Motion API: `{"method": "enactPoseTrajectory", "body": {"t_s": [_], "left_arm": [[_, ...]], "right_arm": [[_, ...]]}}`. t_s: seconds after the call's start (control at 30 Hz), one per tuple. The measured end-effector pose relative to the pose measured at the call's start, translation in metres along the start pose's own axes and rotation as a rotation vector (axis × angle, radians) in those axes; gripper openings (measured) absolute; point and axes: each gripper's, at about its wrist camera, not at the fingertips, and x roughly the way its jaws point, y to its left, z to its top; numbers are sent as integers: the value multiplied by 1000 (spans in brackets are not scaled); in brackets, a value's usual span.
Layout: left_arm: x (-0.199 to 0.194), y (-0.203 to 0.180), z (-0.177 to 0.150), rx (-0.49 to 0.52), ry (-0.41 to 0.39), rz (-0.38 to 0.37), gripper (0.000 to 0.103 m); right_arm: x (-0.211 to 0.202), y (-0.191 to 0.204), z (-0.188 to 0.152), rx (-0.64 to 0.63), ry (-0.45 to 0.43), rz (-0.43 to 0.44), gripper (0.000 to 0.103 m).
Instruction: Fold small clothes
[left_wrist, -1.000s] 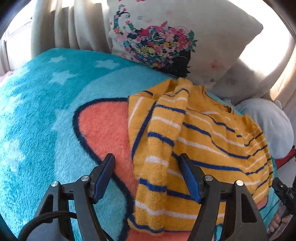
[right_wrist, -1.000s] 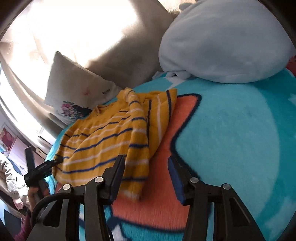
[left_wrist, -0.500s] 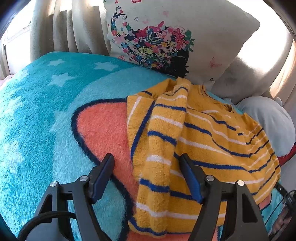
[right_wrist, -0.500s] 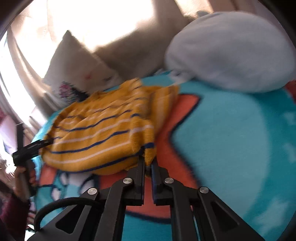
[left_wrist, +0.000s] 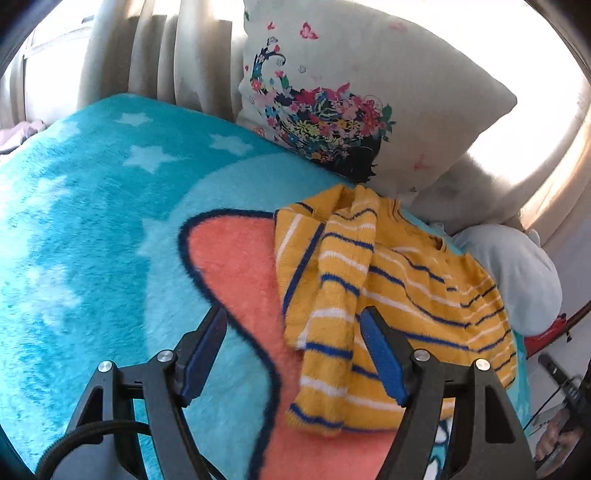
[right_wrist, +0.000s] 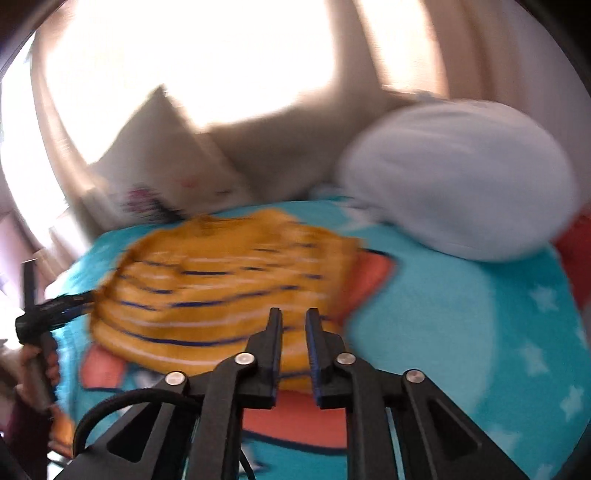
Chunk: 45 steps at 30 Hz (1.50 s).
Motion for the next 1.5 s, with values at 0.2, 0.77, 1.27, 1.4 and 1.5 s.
{"method": "enactPoseTrajectory", "body": {"t_s": [0.2, 0.77, 1.27, 1.4, 1.5], "left_arm": [[2, -17, -22, 164, 54, 71, 70], [-6, 13, -22, 229, 22, 30, 19], [-3, 6, -45, 175, 62, -113, 15], [-19, -4, -26, 267, -10, -73, 9], [-28, -12, -18, 337, -57, -2, 9]], "right_arm": [[45, 83, 14, -59, 101, 282, 23], [178, 228, 23, -84, 415, 550, 38], [204, 280, 26, -299, 490, 378, 6], [176, 265, 47, -240, 399, 445, 6], [167, 260, 58, -209, 358, 483, 7]]}}
